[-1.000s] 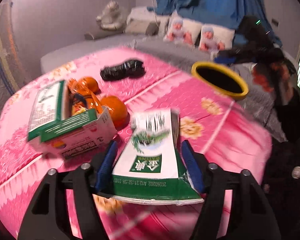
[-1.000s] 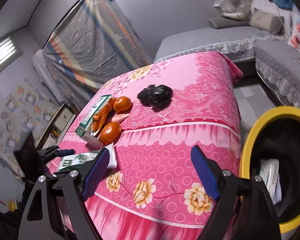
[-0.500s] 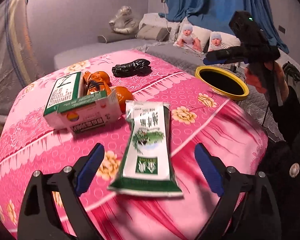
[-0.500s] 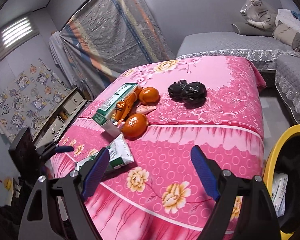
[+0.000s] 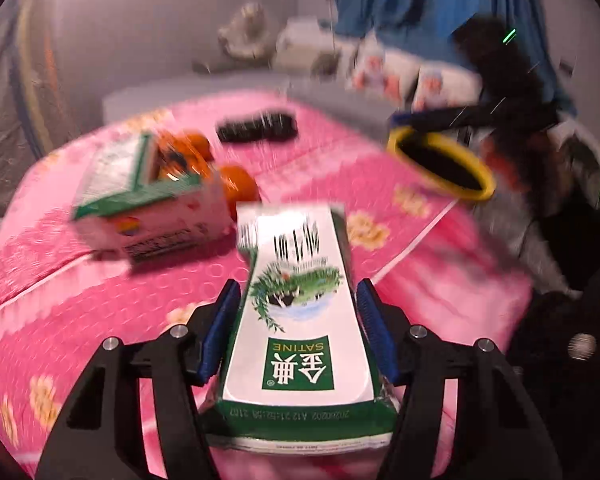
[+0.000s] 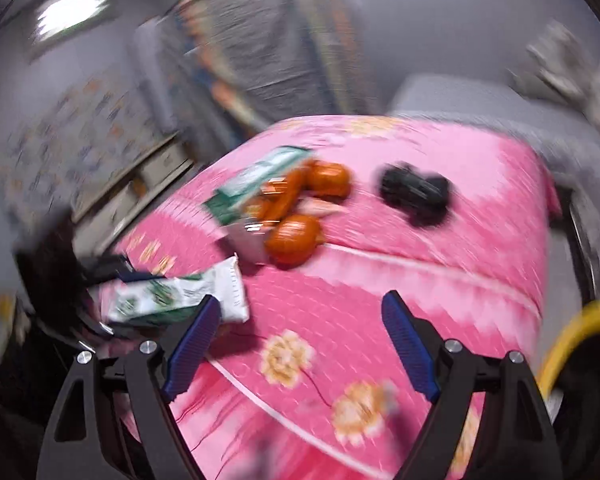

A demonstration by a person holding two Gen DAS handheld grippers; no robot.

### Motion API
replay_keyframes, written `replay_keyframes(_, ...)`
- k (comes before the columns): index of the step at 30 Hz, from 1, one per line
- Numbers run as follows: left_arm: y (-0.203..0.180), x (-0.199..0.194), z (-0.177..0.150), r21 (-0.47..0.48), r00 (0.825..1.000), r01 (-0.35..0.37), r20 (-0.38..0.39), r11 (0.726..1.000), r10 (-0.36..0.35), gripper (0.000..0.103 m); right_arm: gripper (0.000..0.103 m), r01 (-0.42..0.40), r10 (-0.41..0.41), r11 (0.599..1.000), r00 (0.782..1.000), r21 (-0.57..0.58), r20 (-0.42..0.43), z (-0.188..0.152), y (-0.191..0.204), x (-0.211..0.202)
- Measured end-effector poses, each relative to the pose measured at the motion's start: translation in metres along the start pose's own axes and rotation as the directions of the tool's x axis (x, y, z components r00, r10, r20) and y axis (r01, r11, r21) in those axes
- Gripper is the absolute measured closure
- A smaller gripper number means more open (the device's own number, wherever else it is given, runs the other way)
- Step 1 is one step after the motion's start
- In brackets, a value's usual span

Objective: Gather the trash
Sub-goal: 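Lift the milk carton with the left tool while the right tool grasps the green juice box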

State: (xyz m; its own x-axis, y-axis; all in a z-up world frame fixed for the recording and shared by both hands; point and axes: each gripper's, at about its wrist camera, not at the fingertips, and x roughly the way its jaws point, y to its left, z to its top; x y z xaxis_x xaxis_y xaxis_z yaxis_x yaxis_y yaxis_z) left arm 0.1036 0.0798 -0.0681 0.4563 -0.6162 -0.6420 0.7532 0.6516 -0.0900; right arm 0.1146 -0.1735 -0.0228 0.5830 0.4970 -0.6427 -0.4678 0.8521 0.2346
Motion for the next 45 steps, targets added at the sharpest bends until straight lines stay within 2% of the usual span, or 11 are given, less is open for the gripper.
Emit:
replay_keyframes(2, 0.004, -0.032, -0.014, -0.076, 0.996, -0.028, 0.088, 0.997, 0.034, 0.049, 0.025, -0.035, 0.035, 0.989, 0.999, -0.143, -0.001, 0.01, 0.024, 0.016)
replay_keyframes(3, 0.009, -0.048, -0.023, -0.134, 0.989, -0.051, 0.13, 0.99, 0.068, 0.077, 0.025, -0.054, 0.054, 0.976, 0.999, -0.21, -0.008, 0.017, 0.037, 0.026)
replay_keyframes(4, 0.013, -0.057, -0.03, -0.181, 0.986, -0.055, 0.146, 0.982, 0.082, 0.088, 0.028, -0.061, 0.06, 0.963, 0.998, -0.262, -0.012, 0.021, 0.047, 0.034)
replay_keyframes(7, 0.025, -0.082, -0.054, -0.314, 0.962, -0.108, 0.208, 0.943, 0.179, 0.088, 0.031, -0.048, 0.039, 0.909, 0.999, -0.413, -0.032, 0.036, 0.073, 0.067)
replay_keyframes(10, 0.036, -0.076, -0.065, -0.369, 0.973, -0.104, 0.156, 0.924, 0.172, 0.076, 0.033, -0.055, 0.019, 0.893, 0.996, -0.446, -0.086, 0.049, 0.08, 0.096)
replay_keyframes(12, 0.033, -0.066, -0.066, -0.342, 0.98, -0.121, 0.107, 0.932, 0.167, 0.029, 0.034, -0.057, 0.005, 0.886, 0.994, -0.461, -0.113, 0.055, 0.081, 0.108)
replay_keyframes(19, 0.011, -0.04, -0.039, 0.021, 0.997, -0.068, -0.045, 0.997, 0.069, 0.029, 0.034, -0.057, 0.0, 0.885, 0.992, -0.462, -0.122, 0.064, 0.082, 0.109)
replay_keyframes(29, 0.0, 0.03, -0.046, 0.213, 0.943, 0.063, -0.333, 0.975, 0.012, 0.029, 0.034, -0.095, -0.002, 0.855, 0.983, -0.51, -0.185, 0.064, 0.09, 0.114)
replay_keyframes(33, 0.011, 0.03, -0.042, 0.149, 0.938, 0.071, -0.346, 0.986, -0.015, 0.044, 0.034, -0.099, -0.035, 0.829, 0.973, -0.55, -0.227, 0.064, 0.1, 0.133)
replay_keyframes(40, 0.011, 0.019, -0.05, 0.103, 0.965, -0.015, -0.258, 0.995, 0.041, 0.047, 0.036, -0.103, -0.076, 0.822, 0.955, -0.56, -0.288, 0.064, 0.107, 0.168)
replay_keyframes(45, 0.014, -0.023, -0.055, 0.015, 0.986, -0.07, -0.148, 0.997, 0.072, 0.047, 0.064, -0.093, -0.102, 0.849, 0.937, -0.52, -0.334, 0.063, 0.102, 0.19)
